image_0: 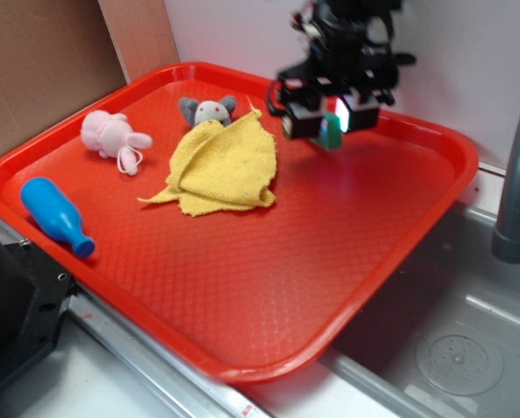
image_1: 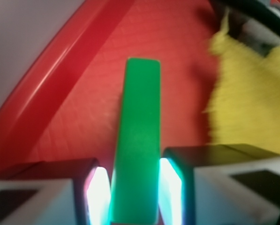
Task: Grab the green block.
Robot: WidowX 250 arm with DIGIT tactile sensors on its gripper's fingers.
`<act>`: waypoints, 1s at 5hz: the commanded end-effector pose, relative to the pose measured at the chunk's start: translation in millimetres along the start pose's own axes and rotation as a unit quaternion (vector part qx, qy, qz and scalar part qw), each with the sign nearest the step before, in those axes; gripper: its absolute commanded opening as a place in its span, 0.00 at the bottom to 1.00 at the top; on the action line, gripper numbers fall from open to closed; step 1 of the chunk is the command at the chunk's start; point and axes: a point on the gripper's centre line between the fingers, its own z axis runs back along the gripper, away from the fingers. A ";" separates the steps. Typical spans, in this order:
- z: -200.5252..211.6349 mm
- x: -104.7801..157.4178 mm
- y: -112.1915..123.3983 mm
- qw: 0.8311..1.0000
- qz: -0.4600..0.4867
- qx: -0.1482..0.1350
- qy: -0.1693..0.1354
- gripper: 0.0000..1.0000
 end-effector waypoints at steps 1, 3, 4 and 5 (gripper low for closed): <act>82.6 23.2 53.1 0.990 -0.093 -0.096 0.047 0.00; 122.1 26.9 122.9 0.970 -0.215 -0.107 0.045 0.00; 130.3 24.6 149.7 0.965 -0.226 -0.129 0.036 0.00; 125.1 23.7 150.3 0.972 -0.205 -0.109 0.038 0.00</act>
